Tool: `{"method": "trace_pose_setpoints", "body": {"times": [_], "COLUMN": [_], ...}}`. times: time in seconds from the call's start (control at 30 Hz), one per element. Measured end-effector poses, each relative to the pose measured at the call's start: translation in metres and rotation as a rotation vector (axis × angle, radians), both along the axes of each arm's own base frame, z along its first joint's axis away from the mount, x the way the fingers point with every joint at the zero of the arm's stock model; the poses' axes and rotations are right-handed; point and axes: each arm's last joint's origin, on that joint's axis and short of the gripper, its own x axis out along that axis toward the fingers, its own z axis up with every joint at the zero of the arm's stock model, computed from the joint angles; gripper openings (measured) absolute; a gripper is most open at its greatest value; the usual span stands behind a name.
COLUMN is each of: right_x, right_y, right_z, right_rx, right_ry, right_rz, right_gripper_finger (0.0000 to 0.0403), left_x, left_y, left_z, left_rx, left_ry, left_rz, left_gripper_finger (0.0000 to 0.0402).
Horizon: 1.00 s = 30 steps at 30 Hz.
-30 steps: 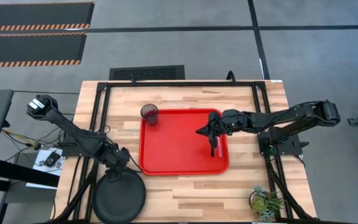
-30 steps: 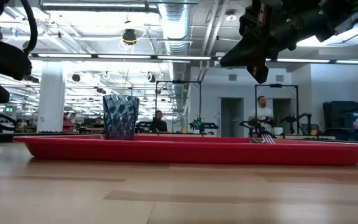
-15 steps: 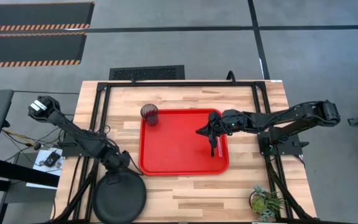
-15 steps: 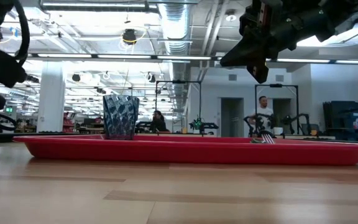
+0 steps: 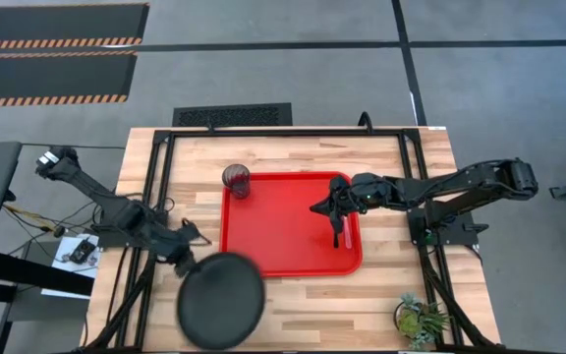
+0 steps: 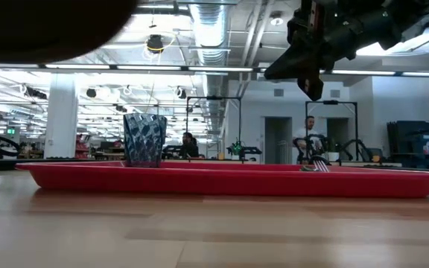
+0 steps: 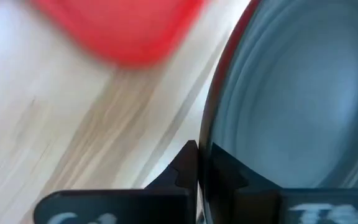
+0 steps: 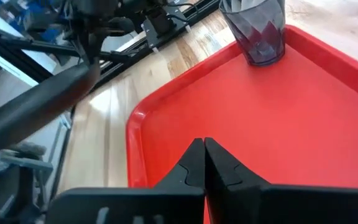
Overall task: Pick and place plate/cup/fork/spoon on tray
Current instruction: Put the black plate in the middle of the red tray
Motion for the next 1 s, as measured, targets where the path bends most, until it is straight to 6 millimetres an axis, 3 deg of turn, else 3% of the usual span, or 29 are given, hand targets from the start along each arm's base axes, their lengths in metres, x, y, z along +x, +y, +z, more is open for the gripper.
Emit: {"method": "trace_pose_setpoints", "body": {"times": [0.17,0.57,1.0], "right_x": [-0.002,-0.005,-0.006], "right_y": [0.007,0.012,0.004], "right_z": [0.004,0.013,0.013], "right_rx": [0.007,0.029,0.001], "right_ry": [-0.018,-0.064,-0.060], "right_rz": [0.024,0.037,0.012], "right_gripper_finger": [0.0011,0.0011,0.0011], "left_x": [0.007,0.050,0.101], "left_y": [0.005,0.021,0.036], "left_z": [0.007,-0.002,-0.029], "left_rx": [0.001,-0.023,0.014], "left_ry": [-0.115,-0.200,-0.066], "left_rz": [0.236,0.679,0.892], "left_gripper_finger": [0.0000,0.0000,0.0000]}}
